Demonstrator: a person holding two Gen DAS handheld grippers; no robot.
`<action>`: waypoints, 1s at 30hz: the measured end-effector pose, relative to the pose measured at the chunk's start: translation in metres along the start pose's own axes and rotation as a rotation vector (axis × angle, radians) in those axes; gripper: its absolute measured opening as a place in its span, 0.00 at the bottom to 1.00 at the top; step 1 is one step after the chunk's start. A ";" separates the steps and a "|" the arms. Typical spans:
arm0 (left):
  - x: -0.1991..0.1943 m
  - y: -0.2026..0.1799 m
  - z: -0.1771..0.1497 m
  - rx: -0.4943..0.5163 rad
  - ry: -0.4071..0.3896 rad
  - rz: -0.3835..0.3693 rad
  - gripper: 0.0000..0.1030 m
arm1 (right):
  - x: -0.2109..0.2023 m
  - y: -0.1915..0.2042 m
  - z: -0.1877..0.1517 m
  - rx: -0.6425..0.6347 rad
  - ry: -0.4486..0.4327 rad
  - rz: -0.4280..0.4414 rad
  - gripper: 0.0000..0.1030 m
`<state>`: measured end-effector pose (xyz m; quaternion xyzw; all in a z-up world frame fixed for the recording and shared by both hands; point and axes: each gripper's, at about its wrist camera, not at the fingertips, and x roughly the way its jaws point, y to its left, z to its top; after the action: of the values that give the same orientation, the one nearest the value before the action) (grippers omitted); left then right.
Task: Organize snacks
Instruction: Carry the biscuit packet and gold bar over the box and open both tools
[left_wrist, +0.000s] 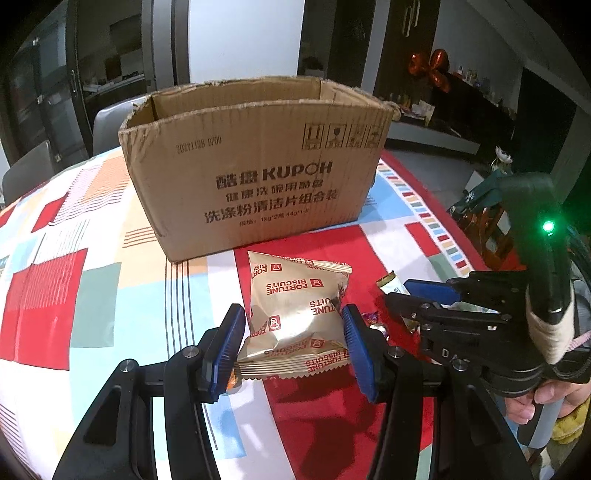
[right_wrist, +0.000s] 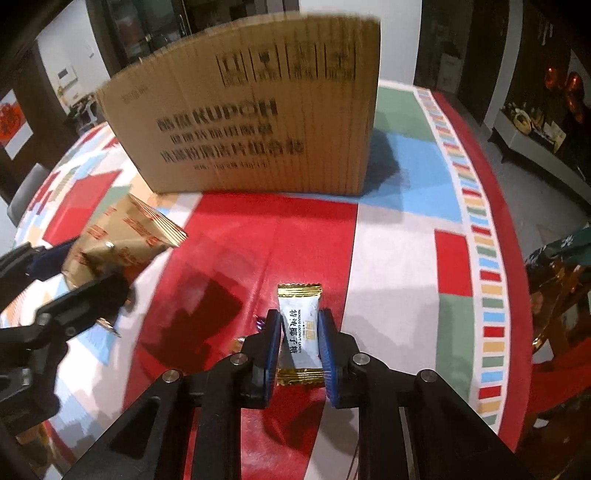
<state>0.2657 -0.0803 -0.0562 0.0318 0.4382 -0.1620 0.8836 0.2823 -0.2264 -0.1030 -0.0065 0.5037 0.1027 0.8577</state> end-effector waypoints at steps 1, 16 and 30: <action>-0.004 0.000 0.002 -0.003 -0.011 0.000 0.52 | -0.006 0.001 0.002 0.004 -0.014 0.007 0.21; -0.073 0.008 0.043 -0.013 -0.203 -0.005 0.51 | -0.090 0.021 0.041 -0.019 -0.250 0.064 0.21; -0.106 0.015 0.096 0.011 -0.337 0.020 0.51 | -0.132 0.018 0.094 -0.024 -0.402 0.055 0.21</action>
<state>0.2837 -0.0574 0.0845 0.0134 0.2825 -0.1586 0.9460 0.2977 -0.2203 0.0594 0.0179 0.3210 0.1315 0.9377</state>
